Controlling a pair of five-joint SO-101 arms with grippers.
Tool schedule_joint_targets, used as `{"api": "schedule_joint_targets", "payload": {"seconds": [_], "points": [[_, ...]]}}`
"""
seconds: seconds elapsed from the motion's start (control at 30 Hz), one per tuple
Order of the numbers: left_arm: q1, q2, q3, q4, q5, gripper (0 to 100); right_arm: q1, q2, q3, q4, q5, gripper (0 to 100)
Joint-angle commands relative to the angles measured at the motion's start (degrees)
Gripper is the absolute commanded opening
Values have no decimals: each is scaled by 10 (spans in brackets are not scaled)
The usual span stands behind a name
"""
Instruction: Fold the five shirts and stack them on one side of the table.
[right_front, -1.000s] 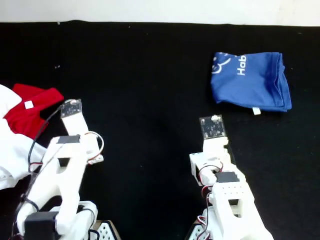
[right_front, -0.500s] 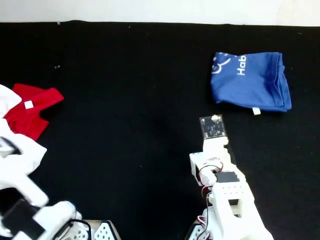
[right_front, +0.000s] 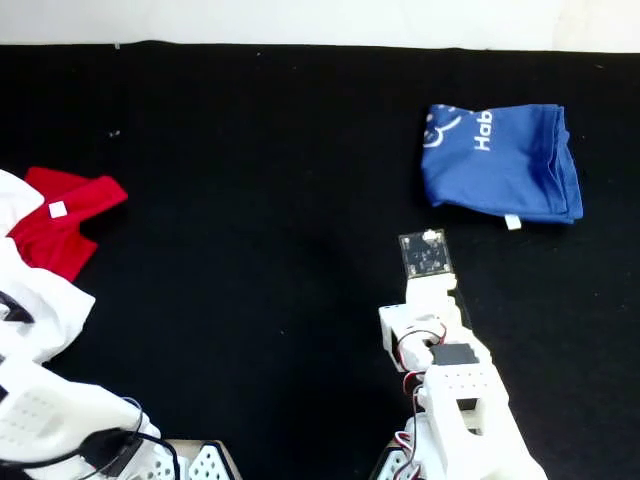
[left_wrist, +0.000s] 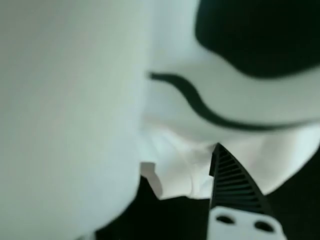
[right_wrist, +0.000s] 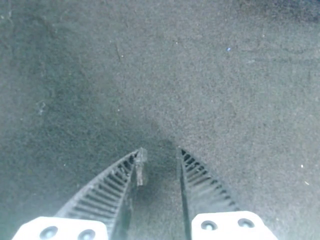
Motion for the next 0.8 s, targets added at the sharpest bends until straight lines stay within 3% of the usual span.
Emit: {"api": "schedule_joint_targets", "payload": {"seconds": [0.0, 0.07, 0.2, 0.37, 0.53, 0.77], "points": [[16, 2, -19, -9, -4, 149, -5, -7, 0, -10, -2, 98], [28, 1, -19, -9, -3, 5, -5, -7, 0, -10, -2, 98], [50, -5, -29, 15, -2, 4, -5, -7, 0, -10, -2, 98], [108, -65, -73, 114, 50, 8, -5, -7, 0, -14, -2, 98], [228, -175, -136, 222, 89, 8, -5, -7, 1, -24, -2, 98], [448, -321, -216, 263, 100, 8, -5, -7, 1, -25, -2, 98]]}}
